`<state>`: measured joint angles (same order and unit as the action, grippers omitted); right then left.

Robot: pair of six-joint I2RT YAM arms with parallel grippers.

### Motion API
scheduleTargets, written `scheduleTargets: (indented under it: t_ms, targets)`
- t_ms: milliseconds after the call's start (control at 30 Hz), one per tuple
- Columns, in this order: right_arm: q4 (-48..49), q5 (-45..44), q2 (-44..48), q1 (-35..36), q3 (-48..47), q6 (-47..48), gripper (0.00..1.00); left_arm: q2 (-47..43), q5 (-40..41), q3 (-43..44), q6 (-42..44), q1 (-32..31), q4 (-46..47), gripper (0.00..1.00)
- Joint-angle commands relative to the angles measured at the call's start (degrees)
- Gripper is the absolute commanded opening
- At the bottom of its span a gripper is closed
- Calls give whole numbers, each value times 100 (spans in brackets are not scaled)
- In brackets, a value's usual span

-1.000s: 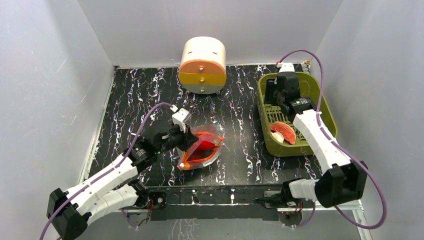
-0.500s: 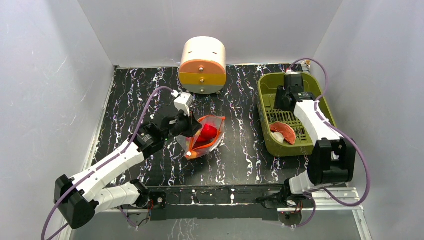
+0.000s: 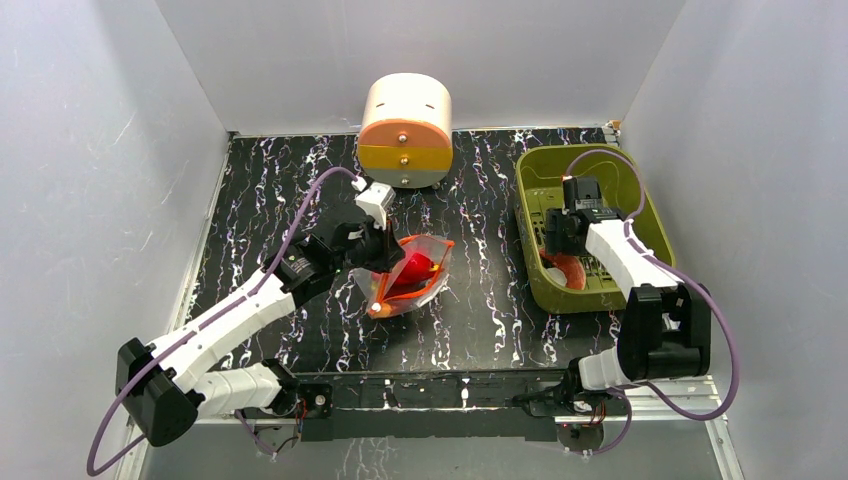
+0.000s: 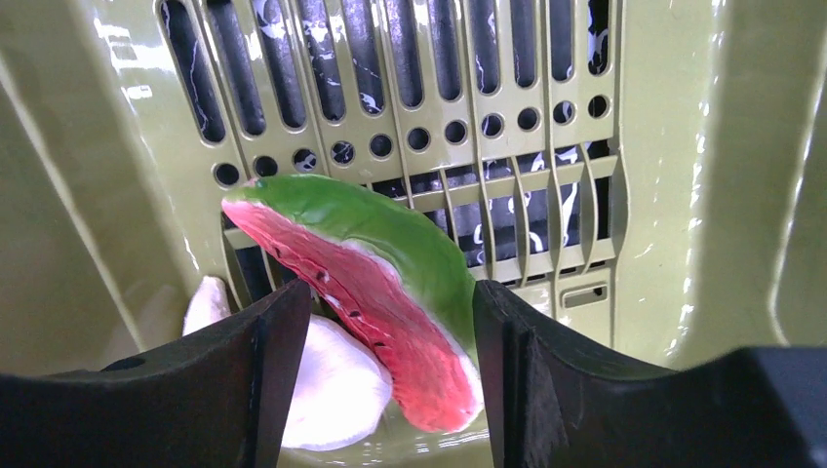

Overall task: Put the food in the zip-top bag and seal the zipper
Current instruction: Pick up the fake fruit from the bin.

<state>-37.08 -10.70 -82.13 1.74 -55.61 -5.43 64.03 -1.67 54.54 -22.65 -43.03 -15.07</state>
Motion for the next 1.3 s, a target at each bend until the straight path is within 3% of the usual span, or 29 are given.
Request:
scheduleTargets:
  t_ms: [0, 233, 567, 867, 1100, 1267]
  targets:
    - [171, 176, 307, -63, 7, 999, 62, 2, -69, 203, 315, -4, 135, 0]
    - [-352, 699, 127, -86, -671, 1492, 64, -109, -140, 108, 560, 13, 459, 0]
    - [-410, 764, -710, -130, -561, 2254, 64, -548, -59, -192, 692, 136, 373, 0]
    - [-234, 793, -1191, -288, -711, 2142, 42, -399, -213, -98, 666, 157, 468, 0]
    - [-267, 330, -961, -288, -978, 2000, 23, -398, -99, -33, 714, 154, 428, 0]
    - [-259, -100, -682, -288, -1205, 1874, 17, -384, -37, 5, 723, 160, 430, 0]
